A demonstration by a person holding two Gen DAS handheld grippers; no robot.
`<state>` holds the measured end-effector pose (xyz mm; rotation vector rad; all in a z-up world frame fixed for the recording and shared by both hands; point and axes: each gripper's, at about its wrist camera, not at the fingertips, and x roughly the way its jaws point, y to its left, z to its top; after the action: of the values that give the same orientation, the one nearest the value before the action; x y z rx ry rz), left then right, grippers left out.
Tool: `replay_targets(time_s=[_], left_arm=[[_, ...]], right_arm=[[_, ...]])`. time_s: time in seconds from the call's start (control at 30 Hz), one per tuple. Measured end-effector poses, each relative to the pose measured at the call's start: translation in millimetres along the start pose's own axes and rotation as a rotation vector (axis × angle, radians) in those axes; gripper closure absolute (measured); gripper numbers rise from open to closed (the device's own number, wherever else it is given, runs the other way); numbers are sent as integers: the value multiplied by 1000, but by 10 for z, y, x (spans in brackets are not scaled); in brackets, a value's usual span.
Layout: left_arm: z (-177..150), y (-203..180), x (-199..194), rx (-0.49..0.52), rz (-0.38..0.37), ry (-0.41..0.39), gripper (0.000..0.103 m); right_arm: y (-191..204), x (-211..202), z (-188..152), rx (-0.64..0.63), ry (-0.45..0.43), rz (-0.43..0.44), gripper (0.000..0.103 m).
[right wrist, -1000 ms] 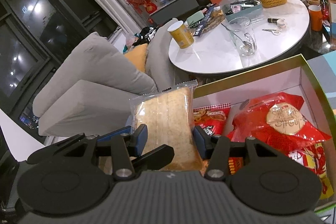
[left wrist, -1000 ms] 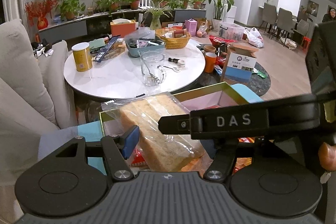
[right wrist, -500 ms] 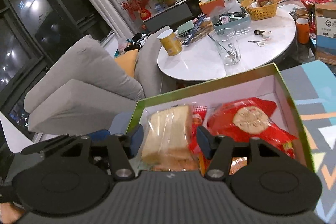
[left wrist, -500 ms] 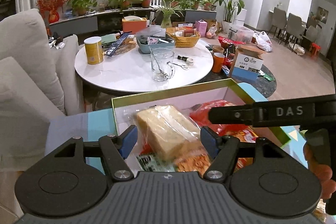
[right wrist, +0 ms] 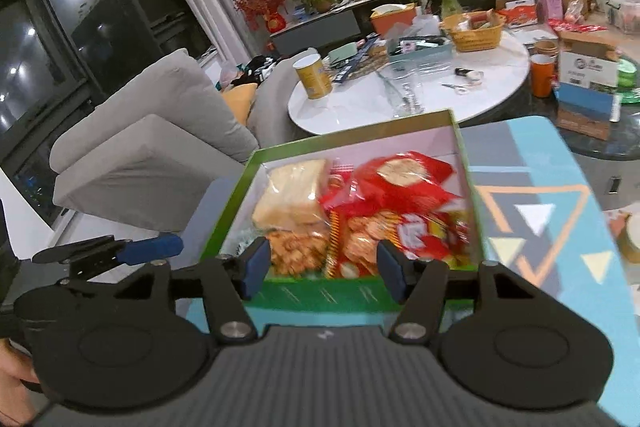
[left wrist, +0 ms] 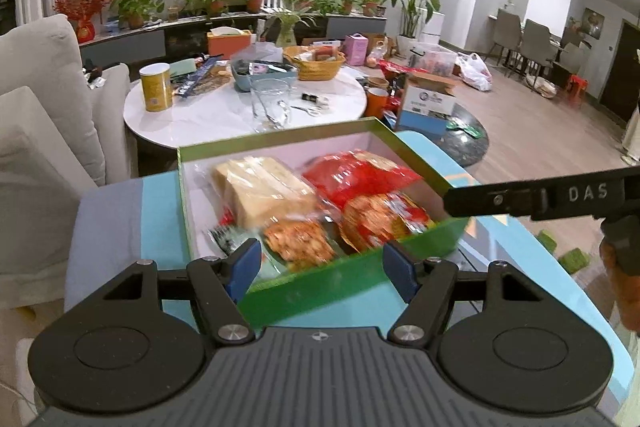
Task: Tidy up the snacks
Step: 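Withdraw the right tool toward the brown paper packet on the table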
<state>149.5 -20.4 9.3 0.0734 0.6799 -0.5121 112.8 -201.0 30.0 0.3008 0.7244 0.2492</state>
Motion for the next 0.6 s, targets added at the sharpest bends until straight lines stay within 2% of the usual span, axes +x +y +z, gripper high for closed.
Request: replay_targets(time_s=[0.37,0.6], left_arm=[[-276,-200,-160,22,8,32,38],[-401,-296,-190,51,27,47,33]], right_arm=[[-42,-260,-306,-8,2,-5,52],[27,-343,-533,-52,10,-19,51]])
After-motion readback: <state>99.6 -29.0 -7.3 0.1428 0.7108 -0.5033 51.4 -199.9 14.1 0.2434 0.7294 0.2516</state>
